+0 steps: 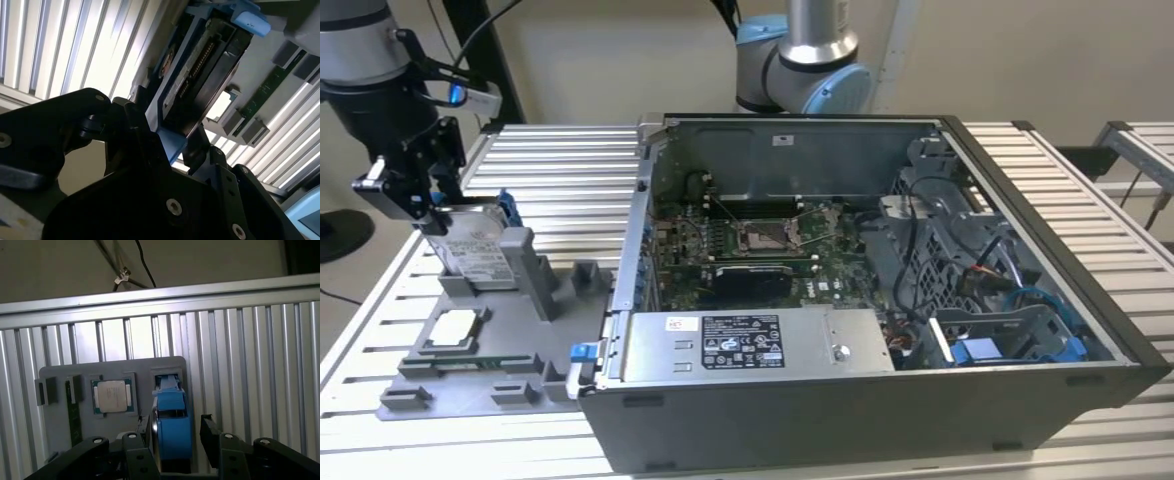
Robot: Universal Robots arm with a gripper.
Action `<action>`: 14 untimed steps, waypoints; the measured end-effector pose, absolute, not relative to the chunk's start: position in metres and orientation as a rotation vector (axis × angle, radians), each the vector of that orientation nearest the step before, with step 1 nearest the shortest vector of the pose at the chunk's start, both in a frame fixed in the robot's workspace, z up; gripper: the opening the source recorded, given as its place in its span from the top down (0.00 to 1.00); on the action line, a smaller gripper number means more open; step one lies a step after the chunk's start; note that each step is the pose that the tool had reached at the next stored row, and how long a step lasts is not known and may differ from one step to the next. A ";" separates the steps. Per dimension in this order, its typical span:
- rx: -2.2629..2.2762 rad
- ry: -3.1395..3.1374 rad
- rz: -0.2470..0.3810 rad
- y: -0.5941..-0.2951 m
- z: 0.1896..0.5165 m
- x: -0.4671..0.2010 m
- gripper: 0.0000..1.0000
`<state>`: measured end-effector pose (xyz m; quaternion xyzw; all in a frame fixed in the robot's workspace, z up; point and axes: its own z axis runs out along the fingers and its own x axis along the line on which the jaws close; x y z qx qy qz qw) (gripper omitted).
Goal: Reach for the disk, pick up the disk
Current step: 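Pick up the disk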
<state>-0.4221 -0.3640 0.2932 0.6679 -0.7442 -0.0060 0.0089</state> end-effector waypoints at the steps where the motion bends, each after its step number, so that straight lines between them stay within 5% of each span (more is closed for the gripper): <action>1: 2.086 -2.325 -0.019 -0.364 0.293 -0.422 0.00; 14: 2.086 -2.325 -0.019 -0.364 0.289 -0.422 0.00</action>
